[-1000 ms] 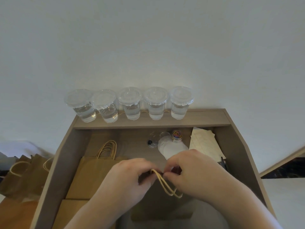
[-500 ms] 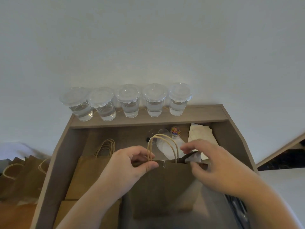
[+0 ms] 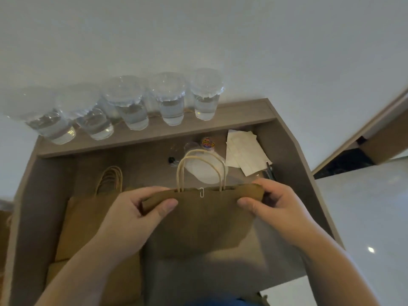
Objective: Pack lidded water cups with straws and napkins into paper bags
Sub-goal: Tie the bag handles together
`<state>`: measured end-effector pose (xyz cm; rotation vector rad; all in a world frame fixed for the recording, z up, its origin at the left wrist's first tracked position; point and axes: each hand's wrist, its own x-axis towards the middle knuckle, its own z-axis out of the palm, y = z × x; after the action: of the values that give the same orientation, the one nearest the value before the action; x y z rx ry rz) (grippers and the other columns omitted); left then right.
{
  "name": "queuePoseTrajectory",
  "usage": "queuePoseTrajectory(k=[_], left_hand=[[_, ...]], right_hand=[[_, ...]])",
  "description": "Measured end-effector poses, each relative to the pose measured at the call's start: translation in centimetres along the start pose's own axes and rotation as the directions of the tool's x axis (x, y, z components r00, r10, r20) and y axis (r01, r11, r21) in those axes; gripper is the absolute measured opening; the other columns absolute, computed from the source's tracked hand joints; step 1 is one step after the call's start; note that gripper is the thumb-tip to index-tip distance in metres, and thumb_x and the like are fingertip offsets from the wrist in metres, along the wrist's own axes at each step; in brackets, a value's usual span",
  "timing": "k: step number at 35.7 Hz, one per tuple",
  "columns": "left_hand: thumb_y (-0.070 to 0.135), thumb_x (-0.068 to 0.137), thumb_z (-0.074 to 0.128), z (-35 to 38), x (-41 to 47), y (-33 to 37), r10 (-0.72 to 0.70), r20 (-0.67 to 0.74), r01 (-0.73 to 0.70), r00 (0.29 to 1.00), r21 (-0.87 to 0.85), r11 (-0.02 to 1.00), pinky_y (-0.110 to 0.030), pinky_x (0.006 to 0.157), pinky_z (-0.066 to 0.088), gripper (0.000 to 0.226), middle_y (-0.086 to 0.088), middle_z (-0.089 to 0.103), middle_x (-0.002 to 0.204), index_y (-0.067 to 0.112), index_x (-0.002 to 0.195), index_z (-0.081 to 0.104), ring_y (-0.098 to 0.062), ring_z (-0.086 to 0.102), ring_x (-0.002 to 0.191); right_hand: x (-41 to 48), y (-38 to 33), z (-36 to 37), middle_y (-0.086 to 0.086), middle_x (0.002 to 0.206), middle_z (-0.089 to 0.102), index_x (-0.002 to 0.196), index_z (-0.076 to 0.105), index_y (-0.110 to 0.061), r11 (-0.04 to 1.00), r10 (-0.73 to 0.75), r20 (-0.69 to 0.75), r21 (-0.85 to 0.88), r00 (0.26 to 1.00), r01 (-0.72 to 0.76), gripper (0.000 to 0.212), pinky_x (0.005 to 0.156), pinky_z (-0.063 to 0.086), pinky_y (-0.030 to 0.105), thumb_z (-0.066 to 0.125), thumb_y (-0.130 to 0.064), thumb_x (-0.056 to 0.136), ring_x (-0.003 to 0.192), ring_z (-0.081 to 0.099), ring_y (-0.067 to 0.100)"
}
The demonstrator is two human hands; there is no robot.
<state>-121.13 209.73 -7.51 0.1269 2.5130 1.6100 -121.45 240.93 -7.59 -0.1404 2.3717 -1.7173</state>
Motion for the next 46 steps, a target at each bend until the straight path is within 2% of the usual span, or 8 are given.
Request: queuePoseTrajectory(k=[5, 8, 16, 27, 36, 40, 43, 46], left_hand=[[0.052, 0.093, 0.069, 2.5, -2.0, 2.4, 0.023, -0.187, -0.042, 0.982, -0.094, 0.995, -0.029, 0.078, 0.06, 0.018, 0.01, 0.081, 0.098, 0.046, 0.106, 0.08, -0.008, 0.075, 0.094], [0.04, 0.085, 0.078, 3.6, -4.0, 4.5, 0.007, -0.353, -0.068, 0.935, -0.161, 0.985, -0.017, 0.075, 0.058, 0.015, 0.005, 0.082, 0.094, 0.042, 0.099, 0.083, -0.004, 0.075, 0.087], [0.033, 0.092, 0.075, 8.8, -8.9, 8.4, -0.133, -0.535, 0.016, 0.834, -0.219, 0.976, -0.017, 0.074, 0.059, 0.013, 0.002, 0.083, 0.093, 0.031, 0.102, 0.084, -0.01, 0.077, 0.087], [0.061, 0.084, 0.07, 9.2, -26.0, 11.0, -0.244, -0.848, 0.151, 0.47, -0.195, 0.969, -0.016, 0.08, 0.059, 0.024, 0.009, 0.082, 0.096, 0.048, 0.1, 0.081, -0.012, 0.076, 0.097], [0.029, 0.074, 0.071, 7.4, -42.1, 9.9, -0.274, -0.959, 0.149, 0.069, -0.262, 0.953, -0.01, 0.072, 0.056, 0.02, 0.001, 0.082, 0.084, 0.041, 0.082, 0.085, -0.005, 0.076, 0.081], [0.002, 0.082, 0.075, 6.4, -49.9, 7.5, -0.342, -0.94, 0.18, -0.02, -0.34, 0.923, -0.006, 0.065, 0.054, 0.037, -0.002, 0.081, 0.077, 0.037, 0.074, 0.085, -0.004, 0.075, 0.073], [-0.024, 0.078, 0.073, 3.1, -56.7, 5.8, -0.295, -0.944, 0.273, -0.147, -0.325, 0.905, 0.009, 0.064, 0.04, 0.084, 0.029, 0.072, 0.063, 0.056, 0.056, 0.075, 0.021, 0.066, 0.068], [-0.015, 0.081, 0.078, 1.4, -61.5, 2.7, -0.318, -0.948, 0.338, -0.014, -0.304, 0.891, 0.001, 0.069, 0.049, 0.061, 0.015, 0.079, 0.073, 0.044, 0.066, 0.082, 0.003, 0.074, 0.074]], right_hand=[[0.4, -0.9, -2.1, 0.001, 0.096, 0.079, 0.091, 0.083, -0.034, 0.987, -0.052, 0.045, 0.154, 0.998, 0.045, 0.015, 0.089, 0.061, 0.039, 0.077, -0.039, 0.078, 0.097, 0.075, 0.018], [0.5, -2.2, -3.6, 0.007, 0.088, 0.073, 0.092, 0.08, -0.023, 0.964, -0.147, 0.154, 0.243, 0.977, 0.107, 0.01, 0.077, 0.062, 0.03, 0.078, -0.033, 0.093, 0.088, 0.073, 0.021], [0.7, -2.7, -6.6, 0.013, 0.084, 0.065, 0.082, 0.077, -0.017, 0.944, -0.248, 0.473, 0.314, 0.845, 0.102, 0.049, 0.064, 0.062, 0.049, 0.073, -0.065, 0.091, 0.074, 0.067, 0.035], [-3.1, -8.4, 3.6, 0.006, 0.079, 0.063, 0.086, 0.08, -0.013, 0.91, -0.412, 0.769, 0.328, 0.489, 0.253, 0.049, 0.053, 0.047, 0.038, 0.069, -0.059, 0.097, 0.066, 0.061, 0.03], [-15.4, -12.8, 16.8, 0.013, 0.079, 0.065, 0.093, 0.082, -0.007, 0.904, -0.417, 0.858, 0.355, 0.301, 0.238, 0.033, 0.067, 0.047, 0.027, 0.071, -0.038, 0.097, 0.071, 0.063, 0.026], [-21.3, -15.6, 23.6, -0.002, 0.078, 0.071, 0.092, 0.081, -0.032, 0.932, -0.288, 0.945, 0.239, 0.154, 0.273, 0.028, 0.07, 0.048, 0.02, 0.064, -0.053, 0.098, 0.076, 0.068, 0.006], [-26.1, -17.8, 30.9, 0.007, 0.077, 0.067, 0.085, 0.076, -0.034, 0.825, -0.183, 0.983, 0.163, -0.017, 0.541, 0.092, 0.079, 0.051, 0.035, 0.02, -0.106, 0.074, 0.08, 0.066, 0.005], [-28.8, -17.0, 34.1, -0.015, 0.108, 0.074, 0.103, 0.07, -0.069, 0.881, -0.117, 0.992, 0.122, -0.039, 0.457, 0.062, 0.088, 0.054, 0.016, 0.042, -0.108, 0.063, 0.094, 0.068, -0.009]])
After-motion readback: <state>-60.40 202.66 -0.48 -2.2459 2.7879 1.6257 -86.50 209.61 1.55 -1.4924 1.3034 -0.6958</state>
